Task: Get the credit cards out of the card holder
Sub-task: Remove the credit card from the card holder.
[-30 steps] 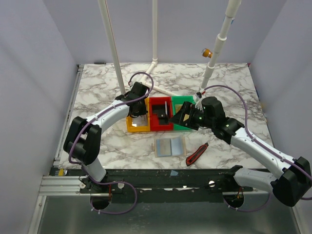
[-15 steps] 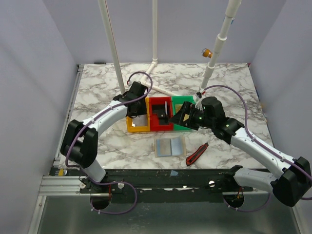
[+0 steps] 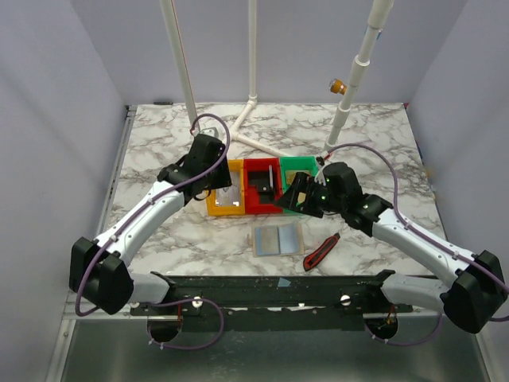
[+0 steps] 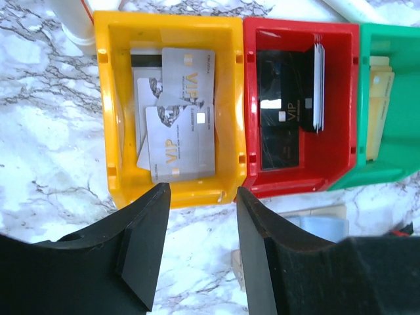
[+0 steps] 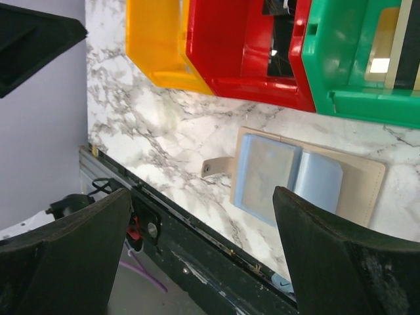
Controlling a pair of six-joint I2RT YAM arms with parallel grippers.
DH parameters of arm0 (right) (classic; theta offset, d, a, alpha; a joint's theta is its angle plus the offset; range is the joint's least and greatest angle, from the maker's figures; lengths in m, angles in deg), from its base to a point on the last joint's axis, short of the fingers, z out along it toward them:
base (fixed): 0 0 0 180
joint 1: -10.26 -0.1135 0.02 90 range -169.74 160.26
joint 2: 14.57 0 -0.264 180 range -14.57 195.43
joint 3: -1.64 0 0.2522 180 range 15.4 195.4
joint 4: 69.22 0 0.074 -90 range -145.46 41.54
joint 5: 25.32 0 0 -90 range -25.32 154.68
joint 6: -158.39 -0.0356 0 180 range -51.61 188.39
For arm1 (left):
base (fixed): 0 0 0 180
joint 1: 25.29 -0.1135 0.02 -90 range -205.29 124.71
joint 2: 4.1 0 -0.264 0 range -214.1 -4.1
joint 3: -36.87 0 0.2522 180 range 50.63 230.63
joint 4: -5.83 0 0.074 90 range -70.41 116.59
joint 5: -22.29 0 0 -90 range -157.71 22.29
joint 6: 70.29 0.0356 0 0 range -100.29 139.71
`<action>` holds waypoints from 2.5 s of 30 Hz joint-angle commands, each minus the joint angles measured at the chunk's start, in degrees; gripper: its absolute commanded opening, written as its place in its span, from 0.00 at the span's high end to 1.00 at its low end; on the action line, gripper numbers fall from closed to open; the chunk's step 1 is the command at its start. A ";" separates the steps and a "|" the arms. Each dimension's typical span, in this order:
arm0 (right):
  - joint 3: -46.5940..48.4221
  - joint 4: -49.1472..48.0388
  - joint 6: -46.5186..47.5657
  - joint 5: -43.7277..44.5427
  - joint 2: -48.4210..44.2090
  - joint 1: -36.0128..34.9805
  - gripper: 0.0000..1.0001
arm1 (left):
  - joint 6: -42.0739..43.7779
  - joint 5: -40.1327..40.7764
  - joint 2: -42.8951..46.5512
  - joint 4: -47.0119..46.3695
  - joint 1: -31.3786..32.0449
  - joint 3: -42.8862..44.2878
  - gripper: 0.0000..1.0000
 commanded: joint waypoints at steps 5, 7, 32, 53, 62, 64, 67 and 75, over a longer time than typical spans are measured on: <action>-1.03 4.36 1.87 8.38 2.48 -8.13 0.14 | -1.52 -5.37 9.09 1.17 0.05 -8.47 0.53; -0.21 5.57 2.10 12.40 3.75 -11.85 0.20 | -1.92 -5.96 11.20 1.19 0.05 -10.27 0.53; 9.96 8.72 2.00 31.80 28.24 -28.75 0.99 | -2.21 -7.38 17.78 1.92 0.05 -16.61 0.53; 10.69 6.79 2.01 32.45 31.71 -28.77 0.99 | -2.12 -8.49 16.13 1.48 0.05 -16.37 0.53; 8.98 9.69 0.48 35.82 31.17 -28.61 0.99 | -2.03 -9.00 15.79 1.59 0.05 -15.99 0.53; 8.66 10.37 0.03 36.54 30.66 -28.59 0.99 | -2.16 -9.15 15.77 1.61 0.05 -15.75 0.53; 8.05 11.21 -0.48 37.44 29.54 -28.15 0.99 | -2.21 -10.82 15.64 1.28 0.14 -15.66 0.53; 5.76 11.67 -1.97 37.91 26.91 -26.66 0.99 | -3.64 -14.65 13.72 -1.42 2.64 -16.03 0.55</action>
